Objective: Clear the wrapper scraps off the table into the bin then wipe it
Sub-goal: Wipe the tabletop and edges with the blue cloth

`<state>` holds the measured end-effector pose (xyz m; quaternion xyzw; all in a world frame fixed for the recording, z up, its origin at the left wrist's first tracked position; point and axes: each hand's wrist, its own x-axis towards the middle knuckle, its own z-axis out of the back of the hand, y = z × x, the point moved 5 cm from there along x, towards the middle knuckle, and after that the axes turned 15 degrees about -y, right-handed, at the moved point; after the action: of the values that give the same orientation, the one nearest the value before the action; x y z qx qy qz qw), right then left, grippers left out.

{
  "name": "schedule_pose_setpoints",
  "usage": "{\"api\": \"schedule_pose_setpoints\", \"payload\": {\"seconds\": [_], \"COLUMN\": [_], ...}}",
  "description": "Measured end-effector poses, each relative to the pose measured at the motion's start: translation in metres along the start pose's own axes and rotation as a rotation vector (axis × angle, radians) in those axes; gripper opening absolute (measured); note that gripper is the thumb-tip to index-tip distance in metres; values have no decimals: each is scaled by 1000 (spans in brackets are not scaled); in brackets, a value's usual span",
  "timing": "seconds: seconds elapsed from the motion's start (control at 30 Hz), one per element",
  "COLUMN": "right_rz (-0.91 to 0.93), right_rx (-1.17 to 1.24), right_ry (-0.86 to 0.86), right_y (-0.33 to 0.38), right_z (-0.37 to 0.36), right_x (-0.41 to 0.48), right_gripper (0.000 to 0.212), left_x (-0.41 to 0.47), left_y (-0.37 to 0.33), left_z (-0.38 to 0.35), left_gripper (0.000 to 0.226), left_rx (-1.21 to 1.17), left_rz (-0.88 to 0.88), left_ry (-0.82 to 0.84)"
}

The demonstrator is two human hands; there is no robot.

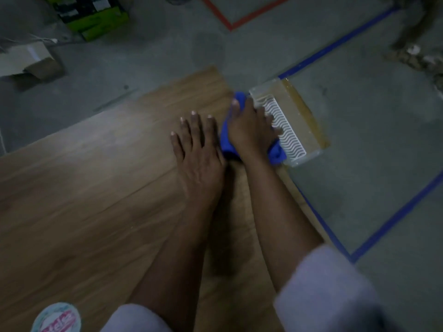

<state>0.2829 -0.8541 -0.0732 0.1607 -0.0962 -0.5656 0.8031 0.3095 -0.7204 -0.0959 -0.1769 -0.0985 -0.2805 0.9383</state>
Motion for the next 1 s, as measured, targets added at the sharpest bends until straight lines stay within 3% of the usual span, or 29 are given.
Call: {"api": "schedule_pose_setpoints", "payload": {"seconds": [0.13, 0.27, 0.57, 0.7, 0.87, 1.0], "right_rz": [64, 156, -138, -196, -59, 15], "right_rx": [55, 21, -162, -139, -51, -32], "right_ry": [-13, -74, -38, -3, -70, -110], "right_y": [17, -28, -201, -174, -108, -117], "right_z": [-10, 2, 72, 66, 41, 39], "right_x": [11, -18, -140, -121, -81, -88], "right_gripper": [52, 56, 60, 55, 51, 54], "left_x": [-27, -46, -113, -141, -162, -185], "left_y": [-11, -15, -29, -35, -31, -29], "left_z": [6, 12, 40, 50, 45, 50], "left_gripper": [64, 60, 62, 62, 63, 65], "left_rx": [-5, 1, -15, -8, 30, 31], "left_rz": [3, -34, -44, -58, -109, -128], "left_ry": [-18, 25, 104, 65, 53, 86]}}
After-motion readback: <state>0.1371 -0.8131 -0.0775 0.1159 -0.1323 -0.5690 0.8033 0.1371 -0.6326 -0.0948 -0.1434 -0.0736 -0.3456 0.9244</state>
